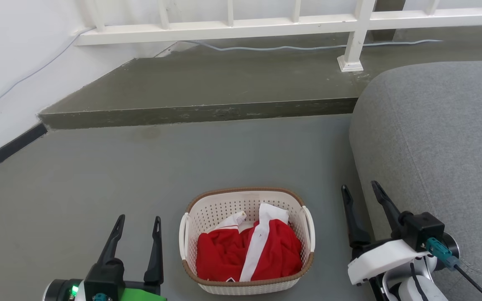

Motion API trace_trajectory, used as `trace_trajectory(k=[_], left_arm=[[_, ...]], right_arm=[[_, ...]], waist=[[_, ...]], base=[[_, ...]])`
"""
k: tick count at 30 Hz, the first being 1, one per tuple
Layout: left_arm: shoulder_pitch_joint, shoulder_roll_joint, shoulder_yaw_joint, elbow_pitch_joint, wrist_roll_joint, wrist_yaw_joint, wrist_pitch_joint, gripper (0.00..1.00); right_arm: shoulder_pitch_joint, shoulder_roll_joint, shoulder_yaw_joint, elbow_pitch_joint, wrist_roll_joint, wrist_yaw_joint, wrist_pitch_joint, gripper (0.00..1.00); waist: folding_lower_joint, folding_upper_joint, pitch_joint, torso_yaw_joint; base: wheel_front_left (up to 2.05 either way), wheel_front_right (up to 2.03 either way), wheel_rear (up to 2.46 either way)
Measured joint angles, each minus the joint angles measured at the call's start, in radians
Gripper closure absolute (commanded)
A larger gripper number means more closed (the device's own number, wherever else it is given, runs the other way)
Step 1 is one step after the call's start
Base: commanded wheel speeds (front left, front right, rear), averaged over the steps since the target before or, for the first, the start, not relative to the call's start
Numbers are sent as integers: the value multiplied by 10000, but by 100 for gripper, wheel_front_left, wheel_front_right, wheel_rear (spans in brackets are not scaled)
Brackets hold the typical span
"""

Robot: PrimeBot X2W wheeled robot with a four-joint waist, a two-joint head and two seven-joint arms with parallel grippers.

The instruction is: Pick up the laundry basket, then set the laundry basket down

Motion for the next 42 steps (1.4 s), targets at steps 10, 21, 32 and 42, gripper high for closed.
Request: trace_trajectory(k=[10,21,32,42], left_arm=[[0,-4,25,50,-71,-10,0,0],[0,-13,31,81,-71,-13,0,0],[-4,-29,52,-6,-171,-15,0,0],[-440,-52,173,4,-171,-42,0,0]], right_arm=[[2,4,-23,-2,0,13,0,0],[8,6,-40,-2,-2,48,0,0],[15,12,-56,-121,-123,119,0,0],[-648,10,-224,-280,-272,180,0,0]], waist=[[0,0,10,8],[0,0,58,19],[0,0,467,45],[0,0,1476,47]], base=[[0,0,0],[0,0,0],[0,0,0],[0,0,0]])
